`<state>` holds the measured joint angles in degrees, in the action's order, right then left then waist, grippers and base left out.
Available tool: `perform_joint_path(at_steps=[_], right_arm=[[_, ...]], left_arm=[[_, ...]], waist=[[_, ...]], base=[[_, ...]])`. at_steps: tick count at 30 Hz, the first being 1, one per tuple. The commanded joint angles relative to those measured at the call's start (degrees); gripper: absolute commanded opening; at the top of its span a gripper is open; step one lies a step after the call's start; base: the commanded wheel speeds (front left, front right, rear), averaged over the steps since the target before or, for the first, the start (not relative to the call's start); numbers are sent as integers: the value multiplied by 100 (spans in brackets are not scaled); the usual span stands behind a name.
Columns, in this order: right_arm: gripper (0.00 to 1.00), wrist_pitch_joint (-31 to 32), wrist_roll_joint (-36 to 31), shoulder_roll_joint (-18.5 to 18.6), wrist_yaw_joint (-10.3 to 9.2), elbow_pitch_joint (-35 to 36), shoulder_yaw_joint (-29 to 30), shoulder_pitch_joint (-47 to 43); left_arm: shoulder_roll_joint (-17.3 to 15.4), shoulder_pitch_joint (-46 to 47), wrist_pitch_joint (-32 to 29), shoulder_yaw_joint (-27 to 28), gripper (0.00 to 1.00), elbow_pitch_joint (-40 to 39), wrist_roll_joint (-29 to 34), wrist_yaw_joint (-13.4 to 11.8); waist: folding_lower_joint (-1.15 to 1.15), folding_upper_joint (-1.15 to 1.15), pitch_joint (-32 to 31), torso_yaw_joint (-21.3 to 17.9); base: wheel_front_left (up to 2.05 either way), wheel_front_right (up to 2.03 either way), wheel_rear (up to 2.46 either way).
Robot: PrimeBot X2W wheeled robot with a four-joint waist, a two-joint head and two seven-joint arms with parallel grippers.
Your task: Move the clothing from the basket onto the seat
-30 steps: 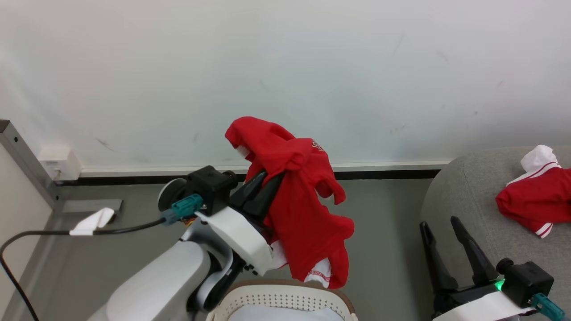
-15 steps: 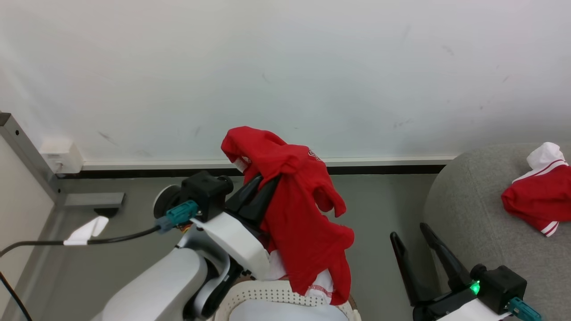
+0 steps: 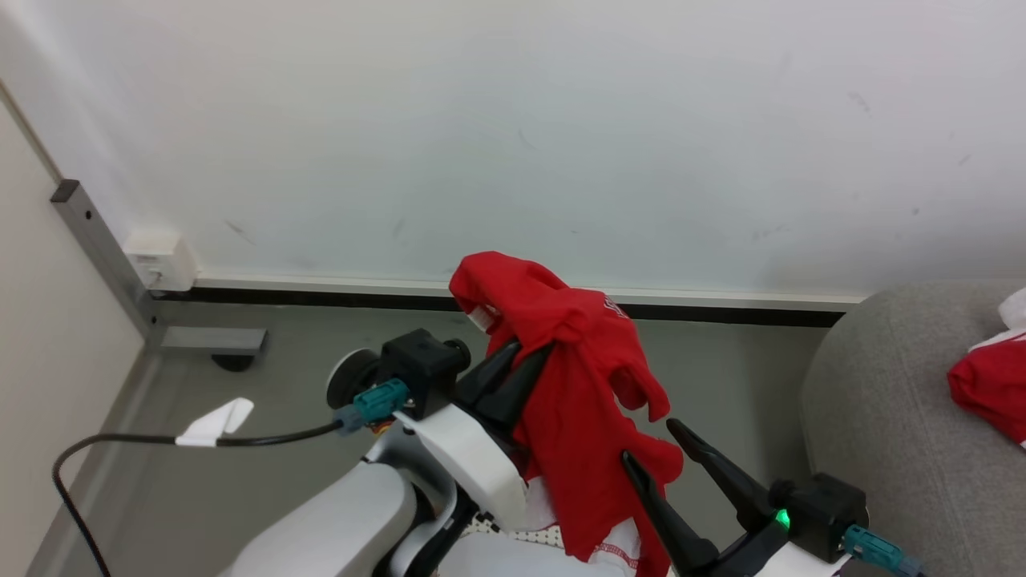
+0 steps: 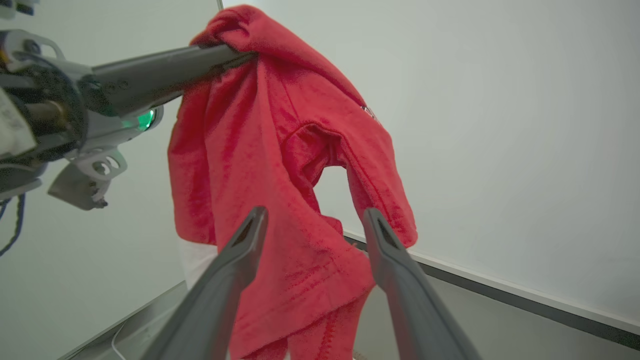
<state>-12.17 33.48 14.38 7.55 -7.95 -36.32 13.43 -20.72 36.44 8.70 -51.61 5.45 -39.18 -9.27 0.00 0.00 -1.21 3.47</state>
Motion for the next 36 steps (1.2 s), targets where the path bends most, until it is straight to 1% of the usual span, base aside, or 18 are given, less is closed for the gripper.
perform_joint_path(at_steps=[1,7,10,16,18,25,36], right_arm=[[100,19,70,47,-13,-90,-92,100],[100,86,305,-41,-13,-524,-535,336],[100,57,408,-134,-13,-864,-695,492],[100,-35,583,-501,-13,-1565,-808,783],[0,-93,623,-563,-13,-1663,-883,849],[0,-221,797,-542,-13,-1810,-1013,949],[0,-299,896,-479,-13,-1708,-1129,994]], left_arm=[[43,11,10,-47,0,23,58,30],[278,-61,-55,-351,0,29,110,150],[348,-89,-97,-449,0,7,103,187],[404,-119,-169,-544,0,-94,66,187],[389,-124,-192,-554,0,-126,55,177],[279,-184,-151,-479,0,-110,-36,105],[183,-284,-53,-359,0,-97,-107,-15]], waist=[[0,0,-43,131],[0,0,-140,446],[0,0,-184,574],[0,0,-229,747],[0,0,-235,774],[0,0,-249,739],[0,0,-212,609]], base=[[0,0,0],[0,0,0],[0,0,0],[0,0,0],[0,0,0],[0,0,0],[0,0,0]])
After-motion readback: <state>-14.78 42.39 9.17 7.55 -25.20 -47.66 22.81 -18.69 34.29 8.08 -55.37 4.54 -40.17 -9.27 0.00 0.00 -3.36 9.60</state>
